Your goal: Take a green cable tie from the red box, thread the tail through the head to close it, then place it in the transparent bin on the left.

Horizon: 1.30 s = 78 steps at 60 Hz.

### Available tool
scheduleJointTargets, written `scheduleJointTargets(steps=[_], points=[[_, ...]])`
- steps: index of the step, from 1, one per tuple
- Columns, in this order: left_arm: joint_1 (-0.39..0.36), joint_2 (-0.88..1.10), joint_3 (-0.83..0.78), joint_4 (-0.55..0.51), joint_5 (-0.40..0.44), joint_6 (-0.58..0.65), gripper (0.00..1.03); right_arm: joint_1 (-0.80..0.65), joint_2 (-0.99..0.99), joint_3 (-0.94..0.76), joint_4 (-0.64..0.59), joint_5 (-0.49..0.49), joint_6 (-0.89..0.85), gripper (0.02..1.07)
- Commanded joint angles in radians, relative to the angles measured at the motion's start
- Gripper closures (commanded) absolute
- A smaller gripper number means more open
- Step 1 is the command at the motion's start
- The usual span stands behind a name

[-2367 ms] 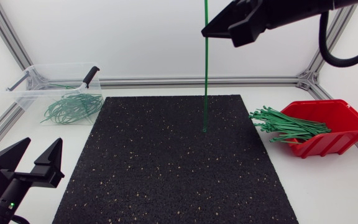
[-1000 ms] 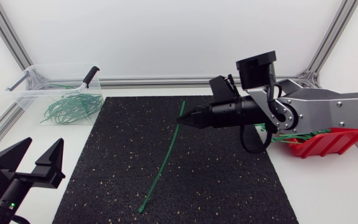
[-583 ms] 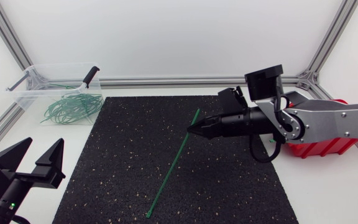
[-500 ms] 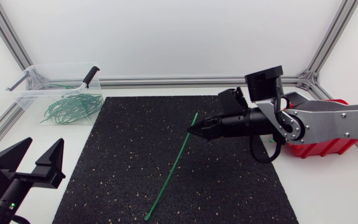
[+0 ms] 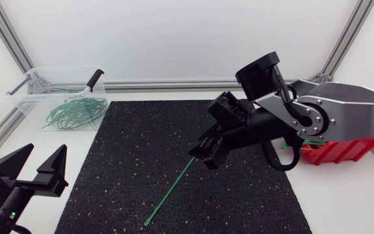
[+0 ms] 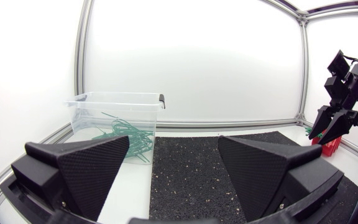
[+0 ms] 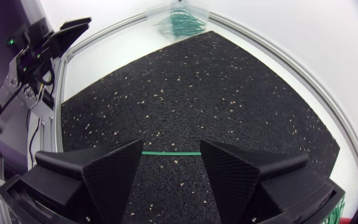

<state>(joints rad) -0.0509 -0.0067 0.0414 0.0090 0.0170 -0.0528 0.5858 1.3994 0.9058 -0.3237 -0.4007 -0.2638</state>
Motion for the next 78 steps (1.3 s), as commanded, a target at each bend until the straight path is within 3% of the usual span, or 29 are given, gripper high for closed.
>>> scheduleJointTargets(steps=[1,16,23,33,55,72,78], points=[[-0.001,-0.003,-0.040,-0.026,0.001,-0.010,0.04,0.043,0.007,0.039,-0.049,0.017,-0.111,0.35],[-0.001,-0.003,-0.040,-0.026,0.001,-0.010,0.04,0.151,0.059,0.137,-0.196,0.114,-0.351,0.35],[-0.001,-0.003,-0.040,-0.026,0.001,-0.010,0.04,0.183,0.115,0.206,-0.291,0.163,-0.436,0.29],[-0.001,-0.003,-0.040,-0.026,0.001,-0.010,0.04,0.246,0.187,0.219,-0.314,0.249,-0.534,0.28],[-0.003,-0.003,-0.040,-0.026,0.000,-0.010,0.04,0.310,0.311,0.292,-0.365,0.261,-0.690,0.27],[-0.001,-0.003,-0.040,-0.026,0.001,-0.010,0.04,0.407,0.428,0.321,-0.393,0.283,-0.762,0.42],[-0.003,-0.003,-0.040,-0.026,0.001,-0.010,0.04,0.427,0.451,0.344,-0.403,0.303,-0.778,0.42]])
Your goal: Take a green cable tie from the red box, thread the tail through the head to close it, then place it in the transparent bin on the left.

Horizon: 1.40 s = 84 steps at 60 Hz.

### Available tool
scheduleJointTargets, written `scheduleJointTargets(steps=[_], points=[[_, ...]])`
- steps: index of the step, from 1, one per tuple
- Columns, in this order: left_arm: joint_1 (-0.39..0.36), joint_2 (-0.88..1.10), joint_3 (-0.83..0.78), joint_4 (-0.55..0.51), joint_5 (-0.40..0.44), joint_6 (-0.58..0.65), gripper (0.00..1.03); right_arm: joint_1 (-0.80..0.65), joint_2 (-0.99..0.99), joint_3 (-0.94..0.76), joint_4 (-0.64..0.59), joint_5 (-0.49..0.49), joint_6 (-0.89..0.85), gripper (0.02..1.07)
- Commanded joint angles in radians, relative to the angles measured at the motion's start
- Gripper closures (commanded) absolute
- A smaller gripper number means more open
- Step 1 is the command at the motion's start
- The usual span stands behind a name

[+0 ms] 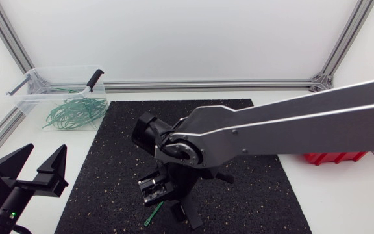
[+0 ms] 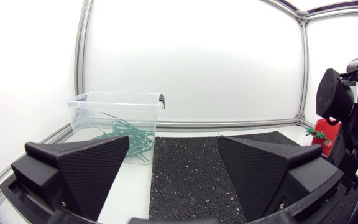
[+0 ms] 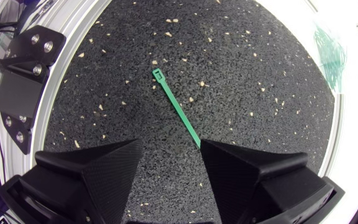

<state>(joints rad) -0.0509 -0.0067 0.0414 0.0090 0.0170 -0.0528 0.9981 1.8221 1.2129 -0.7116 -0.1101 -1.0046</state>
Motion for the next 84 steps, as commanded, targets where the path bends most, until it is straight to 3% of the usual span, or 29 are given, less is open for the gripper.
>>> scheduleJointTargets(steps=[1,23,55,62,84], points=[[-0.003,-0.003,-0.040,-0.026,0.000,-0.010,0.04,0.017,0.031,0.040,-0.020,0.015,-0.040,0.42],[-0.001,-0.003,-0.040,-0.026,0.000,-0.010,0.04,0.070,0.131,0.189,-0.160,0.098,-0.118,0.42],[-0.001,-0.003,-0.040,-0.026,0.001,-0.010,0.04,0.103,0.236,0.312,-0.246,0.105,-0.157,0.44],[-0.001,-0.003,-0.040,-0.026,0.001,-0.010,0.04,0.111,0.255,0.327,-0.255,0.104,-0.164,0.53],[-0.003,-0.003,-0.040,-0.026,0.000,-0.010,0.04,0.112,0.309,0.336,-0.249,0.102,-0.177,0.62]])
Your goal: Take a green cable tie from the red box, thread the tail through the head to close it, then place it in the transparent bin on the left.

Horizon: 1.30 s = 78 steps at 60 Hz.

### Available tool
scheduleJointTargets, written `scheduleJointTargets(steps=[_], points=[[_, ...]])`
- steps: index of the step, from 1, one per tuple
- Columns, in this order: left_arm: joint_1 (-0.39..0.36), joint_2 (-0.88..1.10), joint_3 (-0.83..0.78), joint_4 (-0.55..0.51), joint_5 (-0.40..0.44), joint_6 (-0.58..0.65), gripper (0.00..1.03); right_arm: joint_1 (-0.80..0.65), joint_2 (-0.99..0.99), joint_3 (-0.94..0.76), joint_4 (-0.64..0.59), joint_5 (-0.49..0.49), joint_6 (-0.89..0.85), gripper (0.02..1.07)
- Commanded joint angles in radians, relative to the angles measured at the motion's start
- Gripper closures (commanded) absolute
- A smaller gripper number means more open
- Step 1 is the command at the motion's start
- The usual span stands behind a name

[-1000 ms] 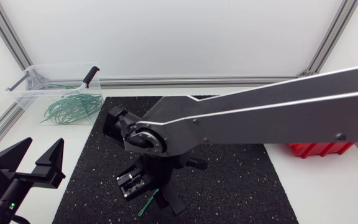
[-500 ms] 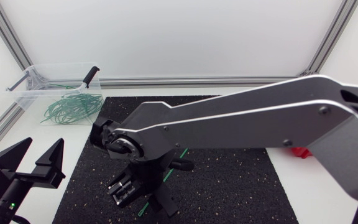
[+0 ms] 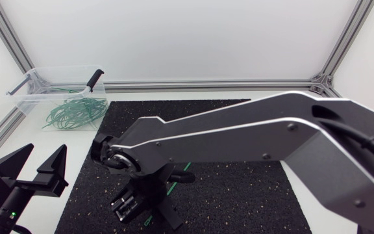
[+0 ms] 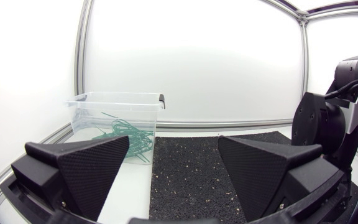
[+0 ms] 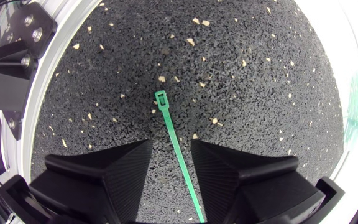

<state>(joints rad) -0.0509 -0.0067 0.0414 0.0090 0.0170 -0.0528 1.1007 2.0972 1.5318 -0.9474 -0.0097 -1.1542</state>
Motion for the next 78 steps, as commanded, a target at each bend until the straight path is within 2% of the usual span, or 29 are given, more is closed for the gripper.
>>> scheduleJointTargets(steps=[1,8,14,20,29,32,56,78], points=[[-0.003,-0.003,-0.040,-0.026,0.000,-0.010,0.04,0.010,0.035,0.018,-0.013,0.002,-0.027,0.62],[-0.001,-0.003,-0.040,-0.026,0.000,-0.010,0.04,0.005,0.044,0.018,-0.010,0.005,-0.033,0.63],[-0.001,-0.003,-0.040,-0.026,0.000,-0.010,0.04,0.005,0.044,0.018,-0.010,0.005,-0.035,0.71],[-0.001,-0.003,-0.040,-0.026,0.001,-0.010,0.04,0.004,0.044,0.014,-0.010,0.004,-0.033,0.72],[-0.001,-0.003,-0.040,-0.026,0.001,-0.010,0.04,0.004,0.044,0.005,-0.010,0.005,-0.038,0.94],[0.000,-0.003,-0.040,-0.026,0.000,-0.010,0.04,0.002,0.044,0.004,-0.010,0.004,-0.039,0.97],[-0.006,-0.003,-0.040,-0.026,0.001,-0.009,0.04,-0.018,-0.012,0.010,-0.019,-0.001,-0.016,1.01],[-0.093,-0.009,-0.041,-0.004,0.001,0.005,0.04,-0.150,-0.180,0.064,-0.033,-0.055,0.174,1.01]])
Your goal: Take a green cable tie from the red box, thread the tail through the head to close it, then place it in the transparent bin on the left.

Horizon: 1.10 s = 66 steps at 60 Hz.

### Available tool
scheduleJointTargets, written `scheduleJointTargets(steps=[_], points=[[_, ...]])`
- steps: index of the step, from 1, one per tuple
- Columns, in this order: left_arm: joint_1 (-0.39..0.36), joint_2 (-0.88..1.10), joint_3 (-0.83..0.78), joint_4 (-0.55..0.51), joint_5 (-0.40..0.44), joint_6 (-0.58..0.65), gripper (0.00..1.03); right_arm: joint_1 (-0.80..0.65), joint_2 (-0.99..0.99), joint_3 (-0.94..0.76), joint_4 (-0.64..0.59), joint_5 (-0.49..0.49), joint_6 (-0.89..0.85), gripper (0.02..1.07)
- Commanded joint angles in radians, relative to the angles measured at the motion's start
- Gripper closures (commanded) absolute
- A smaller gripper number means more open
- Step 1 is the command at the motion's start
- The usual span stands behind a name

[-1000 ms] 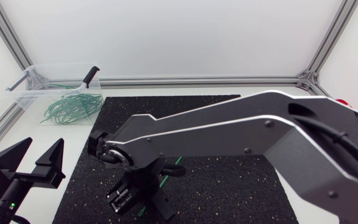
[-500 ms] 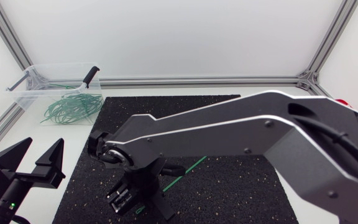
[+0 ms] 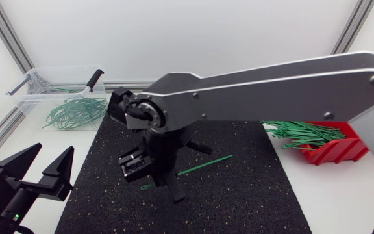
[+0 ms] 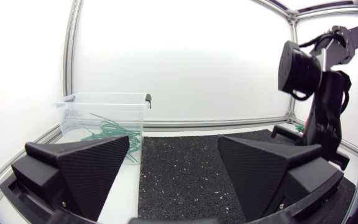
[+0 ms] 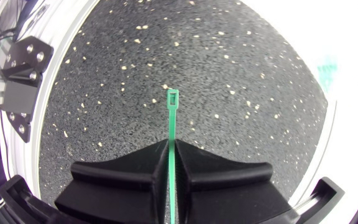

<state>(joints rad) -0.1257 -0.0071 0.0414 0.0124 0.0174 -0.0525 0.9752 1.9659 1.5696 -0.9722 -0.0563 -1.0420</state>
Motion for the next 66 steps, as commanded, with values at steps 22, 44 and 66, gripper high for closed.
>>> scheduleJointTargets(steps=[22,44,66], points=[[-0.017,0.047,0.081,-0.097,0.021,-0.020,0.04,-0.116,-0.170,0.060,0.073,-0.048,0.353,1.01],[0.009,0.378,0.325,-0.166,0.216,-0.181,0.04,-0.148,-0.259,0.052,0.170,-0.089,0.655,1.01],[0.078,0.670,0.617,-0.192,0.483,-0.305,0.04,-0.202,-0.337,0.012,0.251,-0.134,0.810,1.01]])
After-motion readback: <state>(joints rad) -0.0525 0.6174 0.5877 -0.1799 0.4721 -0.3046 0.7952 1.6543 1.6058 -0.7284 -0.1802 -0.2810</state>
